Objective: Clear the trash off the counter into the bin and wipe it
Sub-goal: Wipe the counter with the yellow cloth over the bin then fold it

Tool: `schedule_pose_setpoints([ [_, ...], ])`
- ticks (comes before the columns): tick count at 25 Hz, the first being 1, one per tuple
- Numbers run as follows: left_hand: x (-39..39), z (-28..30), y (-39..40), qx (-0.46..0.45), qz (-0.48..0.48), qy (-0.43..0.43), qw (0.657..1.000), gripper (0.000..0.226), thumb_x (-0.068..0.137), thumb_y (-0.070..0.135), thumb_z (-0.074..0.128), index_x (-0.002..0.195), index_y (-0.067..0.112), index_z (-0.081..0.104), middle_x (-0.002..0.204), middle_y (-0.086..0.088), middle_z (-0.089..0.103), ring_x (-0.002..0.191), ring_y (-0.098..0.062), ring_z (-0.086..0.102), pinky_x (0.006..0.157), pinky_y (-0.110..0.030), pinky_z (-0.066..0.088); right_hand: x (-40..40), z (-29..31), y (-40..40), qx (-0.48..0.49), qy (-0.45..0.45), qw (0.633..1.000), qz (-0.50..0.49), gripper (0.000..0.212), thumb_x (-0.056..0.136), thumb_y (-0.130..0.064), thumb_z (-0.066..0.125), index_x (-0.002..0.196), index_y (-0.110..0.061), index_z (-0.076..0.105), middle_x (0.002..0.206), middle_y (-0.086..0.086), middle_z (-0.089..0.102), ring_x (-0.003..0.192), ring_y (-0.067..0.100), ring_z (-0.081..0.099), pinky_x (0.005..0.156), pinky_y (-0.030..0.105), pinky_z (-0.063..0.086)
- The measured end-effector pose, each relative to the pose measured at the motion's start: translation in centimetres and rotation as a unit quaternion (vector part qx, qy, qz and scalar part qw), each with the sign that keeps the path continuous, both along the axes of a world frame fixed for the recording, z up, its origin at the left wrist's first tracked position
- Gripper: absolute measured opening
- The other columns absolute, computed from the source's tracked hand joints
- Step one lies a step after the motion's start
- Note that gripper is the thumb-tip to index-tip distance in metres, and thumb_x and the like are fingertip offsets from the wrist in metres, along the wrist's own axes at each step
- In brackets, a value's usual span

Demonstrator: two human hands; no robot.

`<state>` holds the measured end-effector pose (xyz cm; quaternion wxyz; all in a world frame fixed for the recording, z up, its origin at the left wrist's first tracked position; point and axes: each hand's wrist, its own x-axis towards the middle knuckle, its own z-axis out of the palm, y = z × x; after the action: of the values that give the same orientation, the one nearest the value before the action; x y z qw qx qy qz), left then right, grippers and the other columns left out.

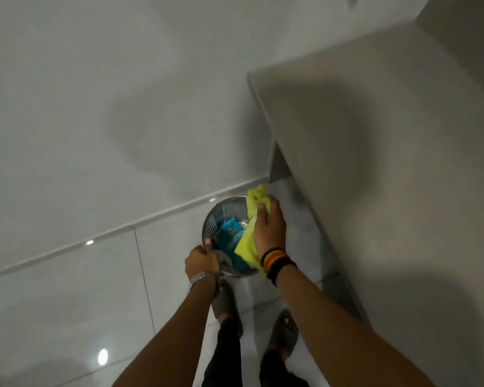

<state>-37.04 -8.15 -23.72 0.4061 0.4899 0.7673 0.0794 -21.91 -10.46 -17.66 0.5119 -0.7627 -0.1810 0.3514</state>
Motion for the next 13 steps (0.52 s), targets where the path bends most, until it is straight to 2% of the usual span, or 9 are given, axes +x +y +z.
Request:
schedule_pose_setpoints([
  [2, -1.0, -5.4, -1.6, -0.031, 0.030, -0.016, 0.999, 0.047, 0.089, 0.065, 0.039, 0.073, 0.024, 0.056, 0.092, -0.019, 0.072, 0.078, -0.039, 0.071, 0.072, -0.051, 0.062, 0.5, -3.7, -0.6, -0.041, 0.079, 0.995, -0.047, 0.038, 0.103, -0.020, 0.046, 0.140, -0.013, 0.048, 0.130, 0.000, 0.055, 0.116, 0.014, 0.051, 0.089, 0.012, 0.033],
  [3, -1.7, -8.5, -2.3, -0.048, 0.044, -0.020, 0.998, 0.048, 0.086, 0.067, 0.039, 0.070, 0.025, 0.054, 0.091, -0.018, 0.072, 0.076, -0.038, 0.071, 0.071, -0.052, 0.062, 0.7, -6.6, -1.0, -0.054, 0.129, 0.988, -0.072, 0.039, 0.102, -0.024, 0.047, 0.139, -0.012, 0.049, 0.128, 0.001, 0.055, 0.112, 0.015, 0.051, 0.086, 0.015, 0.037],
  [5, -2.9, -13.7, -3.1, -0.073, 0.066, -0.021, 0.995, 0.050, 0.081, 0.070, 0.039, 0.067, 0.025, 0.055, 0.089, -0.017, 0.073, 0.075, -0.038, 0.072, 0.071, -0.052, 0.062, 0.7, -12.6, -1.8, -0.075, 0.237, 0.961, -0.119, 0.048, 0.095, -0.045, 0.055, 0.131, -0.014, 0.057, 0.129, 0.007, 0.061, 0.108, 0.022, 0.059, 0.089, 0.030, 0.047],
  [7, -3.5, -18.0, -3.6, -0.091, 0.072, -0.026, 0.993, 0.047, 0.082, 0.067, 0.040, 0.066, 0.025, 0.054, 0.089, -0.017, 0.073, 0.075, -0.038, 0.072, 0.071, -0.051, 0.062, -0.3, -18.6, -3.2, -0.101, 0.325, 0.932, -0.124, 0.078, 0.070, -0.073, 0.063, 0.126, -0.018, 0.062, 0.127, 0.011, 0.066, 0.111, 0.029, 0.064, 0.100, 0.047, 0.050],
  [8, -3.9, -20.6, -3.8, -0.097, 0.073, -0.028, 0.992, 0.046, 0.084, 0.064, 0.041, 0.065, 0.024, 0.054, 0.090, -0.017, 0.073, 0.074, -0.038, 0.072, 0.071, -0.051, 0.062, -1.0, -22.1, -3.9, -0.102, 0.353, 0.923, -0.117, 0.090, 0.058, -0.078, 0.069, 0.127, -0.021, 0.062, 0.126, 0.010, 0.068, 0.112, 0.032, 0.065, 0.101, 0.053, 0.049],
  [10, -4.1, -24.6, -3.8, -0.103, 0.066, -0.035, 0.992, 0.046, 0.084, 0.062, 0.042, 0.064, 0.023, 0.054, 0.088, -0.016, 0.072, 0.073, -0.038, 0.072, 0.071, -0.050, 0.062, -2.1, -25.8, -4.9, -0.100, 0.374, 0.918, -0.085, 0.089, 0.052, -0.065, 0.081, 0.128, -0.025, 0.062, 0.124, 0.009, 0.069, 0.112, 0.034, 0.066, 0.097, 0.057, 0.051],
  [11, -4.6, -26.7, -3.9, -0.110, 0.060, -0.037, 0.991, 0.046, 0.083, 0.063, 0.042, 0.064, 0.022, 0.055, 0.086, -0.015, 0.072, 0.073, -0.037, 0.072, 0.070, -0.050, 0.062, -2.7, -26.9, -5.2, -0.095, 0.358, 0.926, -0.073, 0.078, 0.057, -0.051, 0.081, 0.128, -0.024, 0.061, 0.123, 0.009, 0.069, 0.109, 0.033, 0.067, 0.093, 0.057, 0.054],
  [13, -5.2, -29.7, -3.8, -0.111, 0.055, -0.039, 0.992, 0.047, 0.084, 0.060, 0.042, 0.065, 0.021, 0.057, 0.087, -0.016, 0.073, 0.075, -0.038, 0.072, 0.071, -0.050, 0.062, -3.2, -29.6, -5.5, -0.086, 0.323, 0.942, -0.043, 0.058, 0.067, -0.028, 0.069, 0.124, -0.024, 0.060, 0.121, 0.009, 0.068, 0.106, 0.033, 0.067, 0.085, 0.055, 0.058],
])
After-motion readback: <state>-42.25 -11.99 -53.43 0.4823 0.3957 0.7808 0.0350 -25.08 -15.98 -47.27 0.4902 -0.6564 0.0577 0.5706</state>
